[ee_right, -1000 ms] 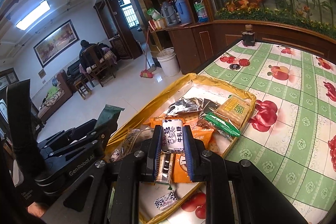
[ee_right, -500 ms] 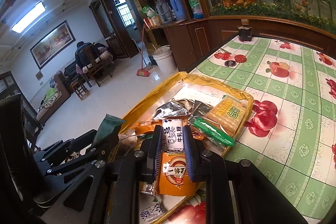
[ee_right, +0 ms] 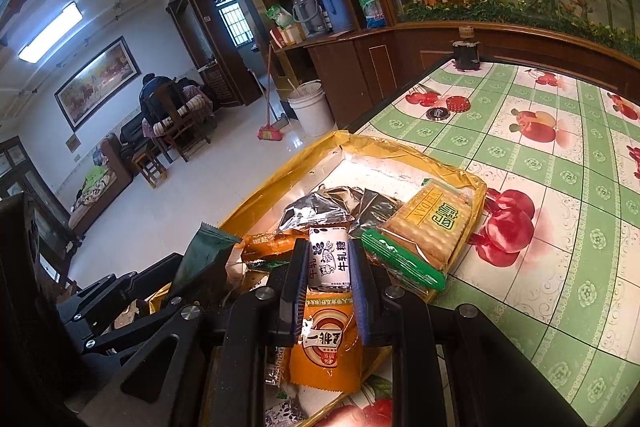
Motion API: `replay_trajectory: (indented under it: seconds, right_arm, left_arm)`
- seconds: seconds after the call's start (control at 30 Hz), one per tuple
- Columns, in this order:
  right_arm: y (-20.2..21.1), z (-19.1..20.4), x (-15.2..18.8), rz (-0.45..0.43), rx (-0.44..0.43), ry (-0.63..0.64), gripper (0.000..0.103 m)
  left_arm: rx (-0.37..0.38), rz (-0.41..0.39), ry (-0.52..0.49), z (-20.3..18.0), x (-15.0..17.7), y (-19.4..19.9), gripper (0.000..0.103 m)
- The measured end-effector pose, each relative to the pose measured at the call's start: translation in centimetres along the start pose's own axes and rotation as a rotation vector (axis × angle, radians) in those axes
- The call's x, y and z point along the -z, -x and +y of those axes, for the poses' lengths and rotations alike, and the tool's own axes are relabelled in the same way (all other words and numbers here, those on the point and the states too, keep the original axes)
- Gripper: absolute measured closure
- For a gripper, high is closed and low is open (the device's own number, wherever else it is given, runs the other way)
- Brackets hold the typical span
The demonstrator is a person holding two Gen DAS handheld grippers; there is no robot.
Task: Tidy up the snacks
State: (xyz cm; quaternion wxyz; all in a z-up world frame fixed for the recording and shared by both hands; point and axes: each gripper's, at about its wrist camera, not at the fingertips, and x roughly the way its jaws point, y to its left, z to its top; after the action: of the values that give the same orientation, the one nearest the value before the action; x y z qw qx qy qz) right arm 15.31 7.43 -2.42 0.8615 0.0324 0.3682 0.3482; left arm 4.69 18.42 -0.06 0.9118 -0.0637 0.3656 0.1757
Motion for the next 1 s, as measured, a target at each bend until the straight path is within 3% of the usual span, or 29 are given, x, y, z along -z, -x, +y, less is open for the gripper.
replay_trajectory:
  seconds: [0.3,0.33,0.4,0.43,0.77,0.9,1.0]
  right_arm:
    - [-1.1,0.0,-0.4,0.013,0.004,-0.003,0.079]
    - [-1.2,0.0,-0.4,0.017,0.001,-0.005,0.077]
    - [-1.3,-0.2,-0.5,0.017,0.0,-0.009,0.053]
    - [-1.2,-0.2,-0.5,0.012,0.004,-0.009,0.05]
    - [2.2,-1.1,-0.4,-0.032,-0.014,-0.022,0.039]
    - [4.3,-1.2,0.0,-0.043,-0.058,0.013,0.032]
    - [6.0,-1.0,0.5,-0.056,-0.1,0.07,0.029]
  left_arm:
    - [-0.009,0.012,-0.009,0.0,-0.3,-0.5,0.059]
    - [-0.022,0.014,-0.005,0.1,-0.3,-0.5,0.053]
    - [-0.046,0.016,-0.001,0.3,-0.4,-0.5,0.035]
    - [-0.047,0.009,0.003,0.4,-0.4,-0.4,0.027]
    - [-0.042,-0.064,0.006,0.8,-0.4,2.9,0.026]
    - [-0.05,-0.107,-0.009,1.0,0.1,5.1,0.025]
    - [-0.039,-0.11,-0.015,1.1,0.3,6.2,0.019]
